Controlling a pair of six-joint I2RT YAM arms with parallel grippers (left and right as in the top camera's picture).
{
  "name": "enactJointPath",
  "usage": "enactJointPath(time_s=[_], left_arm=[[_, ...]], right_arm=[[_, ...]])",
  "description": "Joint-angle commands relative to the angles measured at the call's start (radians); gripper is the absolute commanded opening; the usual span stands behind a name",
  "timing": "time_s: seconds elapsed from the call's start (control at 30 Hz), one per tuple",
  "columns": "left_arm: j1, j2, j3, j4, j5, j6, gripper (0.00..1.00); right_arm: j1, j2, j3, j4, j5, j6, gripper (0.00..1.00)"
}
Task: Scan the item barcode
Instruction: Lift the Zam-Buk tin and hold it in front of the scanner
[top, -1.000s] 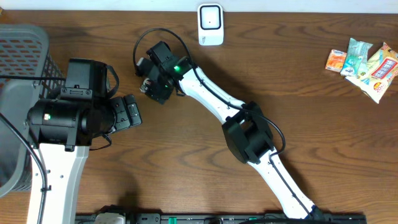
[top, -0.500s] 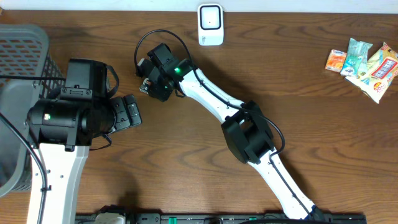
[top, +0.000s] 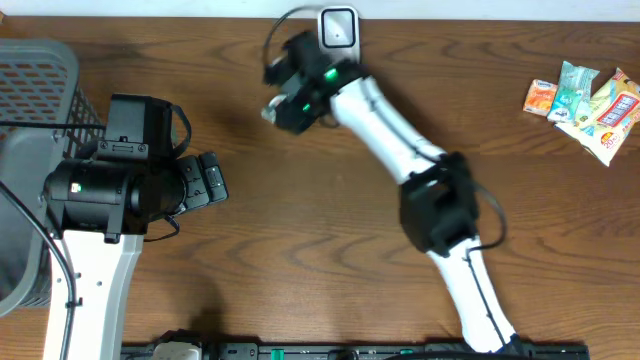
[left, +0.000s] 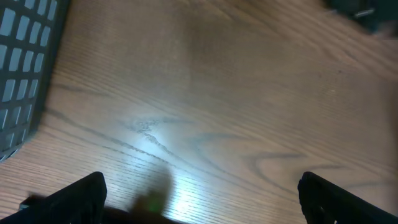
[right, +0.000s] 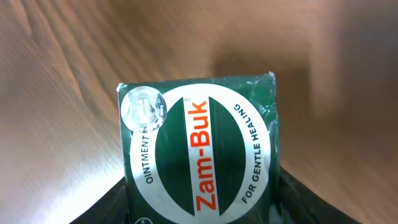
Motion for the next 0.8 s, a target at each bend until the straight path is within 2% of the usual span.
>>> enactJointPath(time_s=[0.0,0.13,0.3,0.43,0.63,0.77], left_arm=[[0.000,-0.001,0.004,-0.003,-0.003,-0.002,0.98],[0.000,-0.001,0.004,-0.003,-0.003,-0.002,0.98],[0.000,-0.001,0.004,-0.003,-0.003,-0.002,0.97],[0.000,-0.001,0.004,-0.003,-0.003,-0.002,0.98],[0.000,-0.001,0.004,-0.003,-0.003,-0.002,0.98],[0.000,-0.001,0.004,-0.003,-0.003,-0.002,0.98]], right_arm=[[-0.124,-0.105,0.004,-0.050,-0.276,0.040,0.45],[-0.266,-0.113,0.004,-0.126,-0.584,0.004,0.41],[-0.447,-0.112,0.003,-0.319,-0.886,-0.228,0.41],[-0.513,-0.111,0.003,-0.439,-0.925,-0.338,0.41],[-0.524,-0.111,0.003,-0.590,-0.923,-0.649,0.44],[-0.506,-0.111,0.003,-0.568,-0.921,-0.678,0.43]])
